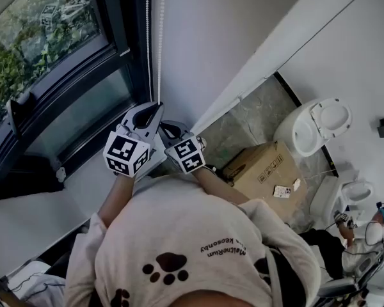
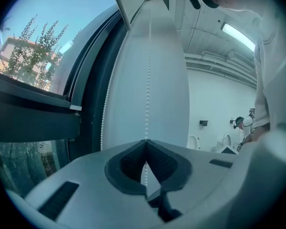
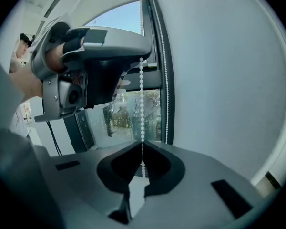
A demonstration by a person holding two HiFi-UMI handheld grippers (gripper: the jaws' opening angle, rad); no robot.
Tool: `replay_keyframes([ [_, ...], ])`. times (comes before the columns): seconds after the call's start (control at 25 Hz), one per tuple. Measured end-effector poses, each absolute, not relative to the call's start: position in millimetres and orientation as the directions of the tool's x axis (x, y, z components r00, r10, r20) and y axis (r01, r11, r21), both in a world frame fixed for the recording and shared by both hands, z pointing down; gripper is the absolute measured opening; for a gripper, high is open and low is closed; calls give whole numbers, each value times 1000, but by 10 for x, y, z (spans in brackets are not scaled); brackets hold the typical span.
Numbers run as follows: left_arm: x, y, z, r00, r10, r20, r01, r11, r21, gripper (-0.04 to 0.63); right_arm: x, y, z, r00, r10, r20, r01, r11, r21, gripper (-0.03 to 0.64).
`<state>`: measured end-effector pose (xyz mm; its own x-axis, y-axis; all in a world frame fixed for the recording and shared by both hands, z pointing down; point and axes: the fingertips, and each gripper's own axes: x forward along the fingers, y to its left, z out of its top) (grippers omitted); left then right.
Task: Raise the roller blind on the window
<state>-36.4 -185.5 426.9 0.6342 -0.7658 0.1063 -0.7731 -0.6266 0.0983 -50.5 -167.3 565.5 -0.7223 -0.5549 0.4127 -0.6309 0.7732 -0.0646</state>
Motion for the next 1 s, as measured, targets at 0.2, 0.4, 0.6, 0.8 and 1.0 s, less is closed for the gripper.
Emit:
replay_keyframes([
  [0.2, -414, -1873, 4273, 629, -772, 93, -777, -619, 115, 8, -459, -1598, 5543, -737, -540, 407, -616, 784, -76, 12],
  [0.4, -469, -1886, 4272, 623, -778, 83, -781, -612, 123, 8, -344, -1620, 5006, -737, -605, 302, -648, 760, -57, 78],
  [0.6, -455, -1888, 4290, 633, -771, 78, -773, -621, 129, 8, -225, -1637, 4228, -717, -683, 139, -694, 718, -55, 78],
  [0.8, -438, -1903, 4288, 643, -763, 66, -763, -632, 134, 8, -291, -1706, 3603, -724, -689, 26, -689, 723, -45, 77],
  [1.0, -407, -1891, 4296, 656, -752, 62, -752, -644, 143, 8, -446, -1779, 3147, -737, -676, -12, -676, 737, 6, 77],
])
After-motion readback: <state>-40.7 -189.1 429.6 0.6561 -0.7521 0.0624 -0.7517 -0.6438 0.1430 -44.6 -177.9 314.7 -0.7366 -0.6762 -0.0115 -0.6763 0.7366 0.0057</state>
